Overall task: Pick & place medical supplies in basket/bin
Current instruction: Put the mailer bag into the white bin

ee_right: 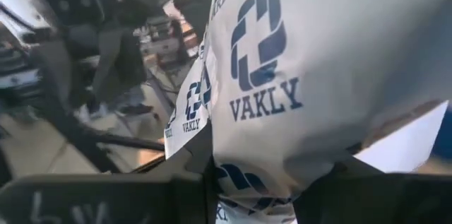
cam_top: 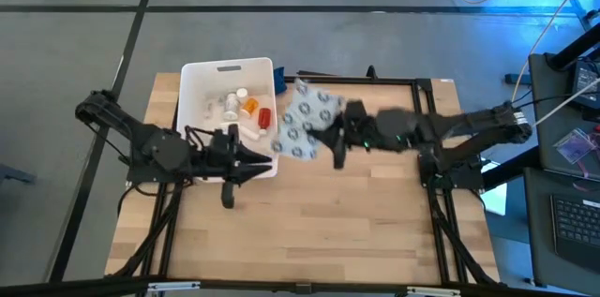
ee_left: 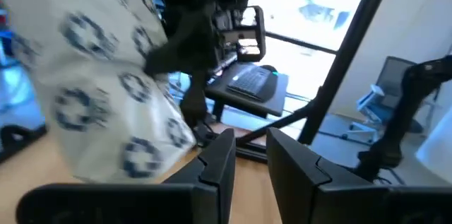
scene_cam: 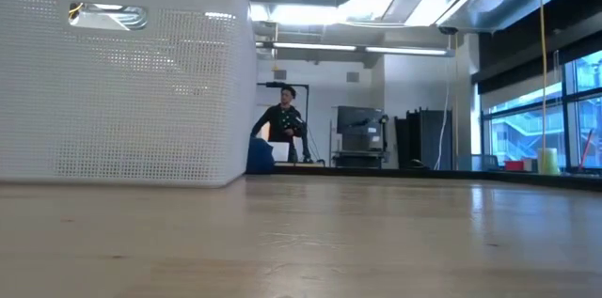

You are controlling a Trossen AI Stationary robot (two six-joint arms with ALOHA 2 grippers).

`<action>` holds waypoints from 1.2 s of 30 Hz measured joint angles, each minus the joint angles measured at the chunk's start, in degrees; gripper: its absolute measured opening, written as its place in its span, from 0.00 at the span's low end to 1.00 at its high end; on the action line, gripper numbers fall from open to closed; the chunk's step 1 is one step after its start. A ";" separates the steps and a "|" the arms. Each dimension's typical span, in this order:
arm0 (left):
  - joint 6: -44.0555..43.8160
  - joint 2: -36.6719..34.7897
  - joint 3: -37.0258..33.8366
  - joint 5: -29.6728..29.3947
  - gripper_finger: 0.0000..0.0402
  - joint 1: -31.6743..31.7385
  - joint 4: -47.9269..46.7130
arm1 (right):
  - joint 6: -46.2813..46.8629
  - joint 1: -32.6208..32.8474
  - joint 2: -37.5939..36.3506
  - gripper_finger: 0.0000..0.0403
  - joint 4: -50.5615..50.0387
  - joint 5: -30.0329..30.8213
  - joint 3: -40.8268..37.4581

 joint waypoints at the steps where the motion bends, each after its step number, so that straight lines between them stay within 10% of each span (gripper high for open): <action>1: 0.67 -0.57 0.00 -0.43 0.19 0.00 -0.41 | -2.00 -1.29 1.43 0.28 -1.39 -1.26 2.98; 22: 4.02 -10.93 0.00 -1.77 0.19 -0.04 -8.48 | -16.23 -16.06 41.36 0.29 -8.37 -25.54 46.33; 36: 4.07 -16.50 0.02 -3.00 0.19 -0.04 -14.90 | -17.44 -20.47 51.22 0.30 -10.93 -26.24 53.27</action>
